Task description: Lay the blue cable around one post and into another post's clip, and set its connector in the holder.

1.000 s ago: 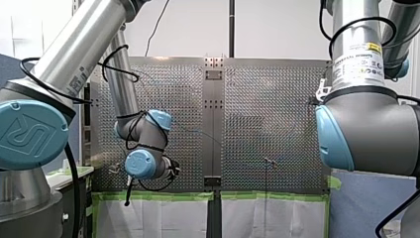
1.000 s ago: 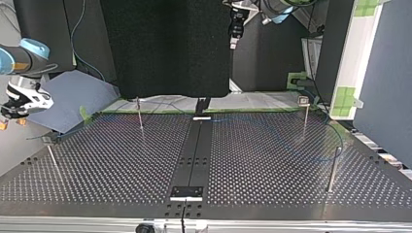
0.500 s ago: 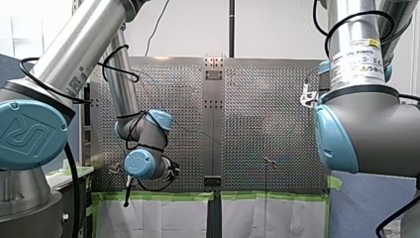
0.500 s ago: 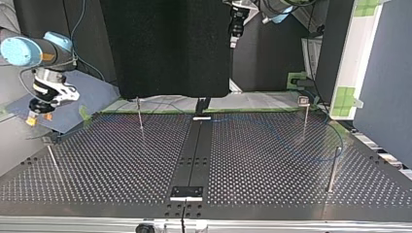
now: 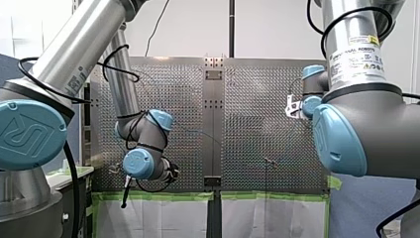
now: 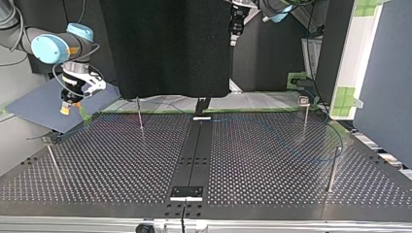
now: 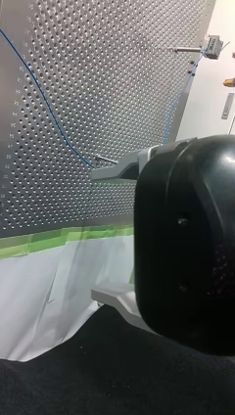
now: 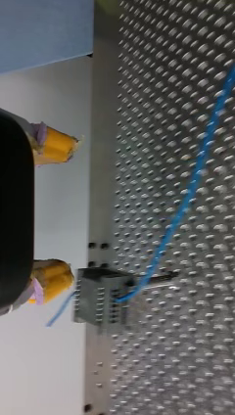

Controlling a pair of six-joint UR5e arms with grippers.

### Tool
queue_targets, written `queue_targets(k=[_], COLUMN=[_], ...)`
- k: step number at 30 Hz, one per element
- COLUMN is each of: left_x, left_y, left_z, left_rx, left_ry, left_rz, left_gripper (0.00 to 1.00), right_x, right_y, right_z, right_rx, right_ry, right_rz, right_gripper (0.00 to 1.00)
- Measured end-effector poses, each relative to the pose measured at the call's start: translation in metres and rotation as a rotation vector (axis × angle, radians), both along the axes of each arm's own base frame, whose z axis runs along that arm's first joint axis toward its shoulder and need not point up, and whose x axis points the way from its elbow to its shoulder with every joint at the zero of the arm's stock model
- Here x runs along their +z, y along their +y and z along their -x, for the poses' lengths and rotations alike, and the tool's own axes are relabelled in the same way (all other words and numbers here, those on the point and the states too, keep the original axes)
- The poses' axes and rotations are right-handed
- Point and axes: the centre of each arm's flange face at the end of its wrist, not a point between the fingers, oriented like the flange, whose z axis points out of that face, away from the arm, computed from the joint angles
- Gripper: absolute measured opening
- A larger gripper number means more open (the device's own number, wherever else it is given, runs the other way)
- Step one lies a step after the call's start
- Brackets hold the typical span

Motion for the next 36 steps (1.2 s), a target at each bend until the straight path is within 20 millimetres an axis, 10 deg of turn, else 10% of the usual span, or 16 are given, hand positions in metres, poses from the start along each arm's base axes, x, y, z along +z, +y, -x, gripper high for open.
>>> queue_targets(k=[36], left_x=[0.055], left_y=[-0.062], left_z=[-0.093], left_rx=[0.057], left_ry=[-0.15], left_rz=[0.071], left_gripper=[1.0], right_x=[-0.062], right_y=[0.095], right_z=[-0.147], right_rx=[0.28], right_ry=[0.078], right_rz=[-0.148], right_gripper=[1.0])
